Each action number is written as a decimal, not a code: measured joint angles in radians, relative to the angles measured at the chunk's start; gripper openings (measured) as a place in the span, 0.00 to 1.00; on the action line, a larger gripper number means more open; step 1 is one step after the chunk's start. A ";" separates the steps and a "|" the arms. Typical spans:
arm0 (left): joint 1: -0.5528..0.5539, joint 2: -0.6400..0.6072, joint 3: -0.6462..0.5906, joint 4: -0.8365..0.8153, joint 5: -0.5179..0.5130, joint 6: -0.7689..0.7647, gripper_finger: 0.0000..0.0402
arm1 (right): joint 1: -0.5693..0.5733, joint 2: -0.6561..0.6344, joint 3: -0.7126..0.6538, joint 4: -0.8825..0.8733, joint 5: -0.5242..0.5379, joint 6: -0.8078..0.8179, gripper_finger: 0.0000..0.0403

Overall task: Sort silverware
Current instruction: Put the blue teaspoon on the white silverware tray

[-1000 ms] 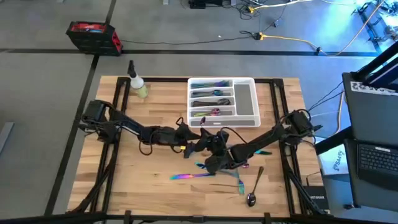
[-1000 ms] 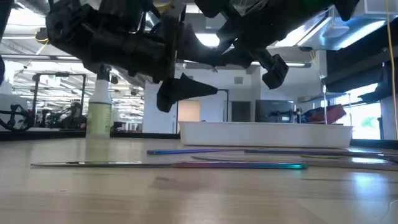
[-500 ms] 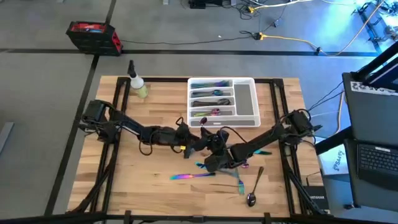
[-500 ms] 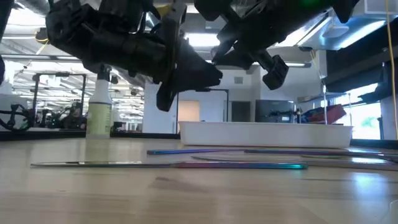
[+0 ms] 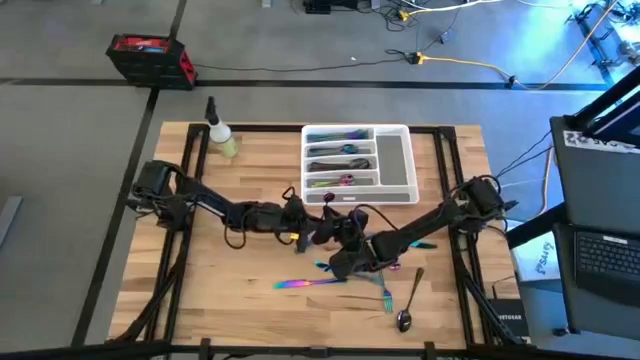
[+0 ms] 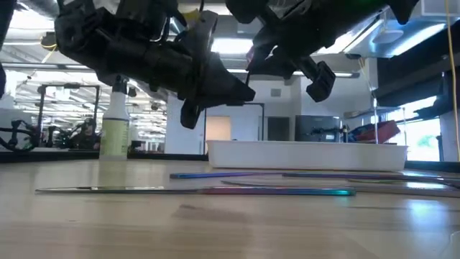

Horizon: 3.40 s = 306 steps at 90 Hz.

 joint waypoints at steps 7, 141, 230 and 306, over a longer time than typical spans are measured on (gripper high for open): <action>0.010 -0.004 0.000 0.008 -0.001 -0.011 0.00 | -0.001 -0.028 0.000 -0.059 -0.031 -0.010 0.03; 0.565 0.290 0.862 -1.594 0.624 0.623 0.00 | 0.079 -0.451 -0.001 -1.213 -0.305 -0.104 0.46; 0.417 0.193 0.860 -1.434 0.370 0.622 0.46 | 0.254 -0.266 -0.001 -1.222 -0.590 -0.290 0.46; 0.024 0.106 0.156 0.009 0.341 0.232 0.46 | 0.556 -0.127 -0.293 -0.803 -0.470 0.081 0.34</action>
